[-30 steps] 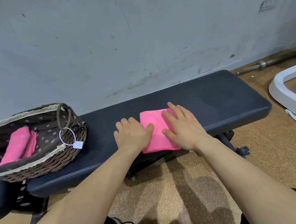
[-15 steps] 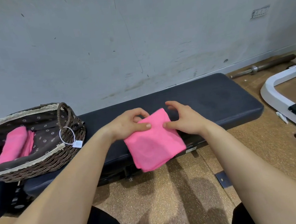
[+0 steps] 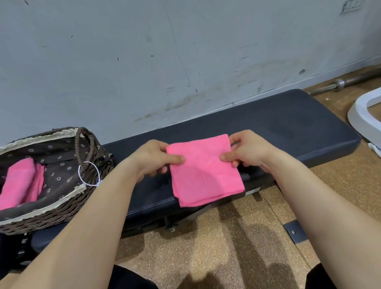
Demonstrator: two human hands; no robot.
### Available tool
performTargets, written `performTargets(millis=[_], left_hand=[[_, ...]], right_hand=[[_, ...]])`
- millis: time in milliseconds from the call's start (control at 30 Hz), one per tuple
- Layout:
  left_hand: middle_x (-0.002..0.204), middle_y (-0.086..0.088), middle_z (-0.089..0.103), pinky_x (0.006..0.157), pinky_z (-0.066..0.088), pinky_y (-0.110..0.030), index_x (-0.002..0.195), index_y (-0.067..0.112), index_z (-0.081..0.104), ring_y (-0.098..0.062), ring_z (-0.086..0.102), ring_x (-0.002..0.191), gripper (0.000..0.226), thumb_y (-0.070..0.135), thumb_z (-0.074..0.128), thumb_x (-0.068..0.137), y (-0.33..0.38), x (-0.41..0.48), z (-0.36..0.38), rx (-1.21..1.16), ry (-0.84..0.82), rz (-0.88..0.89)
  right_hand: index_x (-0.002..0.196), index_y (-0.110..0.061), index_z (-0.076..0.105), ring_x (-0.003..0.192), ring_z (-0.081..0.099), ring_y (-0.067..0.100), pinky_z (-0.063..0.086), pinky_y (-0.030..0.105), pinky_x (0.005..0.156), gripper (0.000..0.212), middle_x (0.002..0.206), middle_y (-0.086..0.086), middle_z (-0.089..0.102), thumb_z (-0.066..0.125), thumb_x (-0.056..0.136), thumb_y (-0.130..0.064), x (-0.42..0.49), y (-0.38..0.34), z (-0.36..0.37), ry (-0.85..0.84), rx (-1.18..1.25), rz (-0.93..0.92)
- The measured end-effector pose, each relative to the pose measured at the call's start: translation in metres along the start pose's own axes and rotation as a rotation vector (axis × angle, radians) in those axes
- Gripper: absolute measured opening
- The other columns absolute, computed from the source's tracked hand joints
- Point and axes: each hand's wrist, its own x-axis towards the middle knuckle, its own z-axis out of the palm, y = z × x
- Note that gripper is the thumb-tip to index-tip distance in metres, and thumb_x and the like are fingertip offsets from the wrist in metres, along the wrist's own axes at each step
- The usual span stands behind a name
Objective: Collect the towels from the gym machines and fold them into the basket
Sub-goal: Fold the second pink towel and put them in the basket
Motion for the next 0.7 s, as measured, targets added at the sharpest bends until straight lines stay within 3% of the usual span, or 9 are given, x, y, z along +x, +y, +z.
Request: performTargets(millis=[133,333,467,567,700], left_hand=[[0.082,-0.014,0.069,0.039,0.034,-0.017,0.100,0.004,0.069,-0.013,0.063,0.054,0.018,0.012,0.075,0.086,0.000,0.005,0.006,-0.317,0.083,-0.017],[0.092,-0.015,0.072,0.056,0.058,-0.020,0.106,0.001,0.066,-0.026,0.075,0.074,0.019,-0.001,0.070,0.088,-0.001,0.009,0.007,-0.535,0.093,-0.020],[0.100,-0.016,0.072,0.070,0.061,-0.026,0.110,0.000,0.062,-0.027,0.075,0.081,0.024,-0.004,0.068,0.088,-0.004,0.006,0.003,-0.480,0.063,0.063],[0.099,-0.015,0.069,0.073,0.061,-0.027,0.101,0.004,0.061,-0.026,0.075,0.085,0.019,-0.006,0.068,0.087,-0.007,0.001,0.000,-0.379,0.028,0.135],[0.094,-0.010,0.068,0.073,0.059,-0.028,0.089,0.009,0.063,-0.016,0.069,0.080,0.017,-0.003,0.073,0.083,-0.015,-0.009,-0.004,-0.175,0.025,0.230]], right_hand=[[0.092,-0.013,0.073,0.059,0.068,0.008,0.035,0.023,0.051,0.011,0.071,0.000,0.074,0.076,0.083,-0.009,0.006,-0.007,-0.003,0.069,0.088,0.042],[0.097,-0.008,0.068,0.072,0.072,0.015,0.054,0.022,0.056,0.012,0.087,0.012,0.075,0.071,0.088,-0.002,0.013,-0.005,-0.002,0.076,0.158,0.046],[0.099,-0.007,0.064,0.076,0.073,0.016,0.061,0.030,0.071,0.013,0.090,0.016,0.073,0.068,0.089,0.001,0.014,-0.003,-0.003,0.050,0.180,0.011],[0.108,0.002,0.062,0.084,0.073,0.022,0.061,0.035,0.082,0.019,0.099,0.021,0.073,0.066,0.089,0.005,0.010,-0.002,-0.005,0.030,0.169,-0.032],[0.105,0.000,0.062,0.100,0.072,0.024,0.058,0.037,0.092,0.018,0.105,0.011,0.075,0.067,0.088,0.004,0.000,0.004,-0.009,-0.027,0.091,-0.114]])
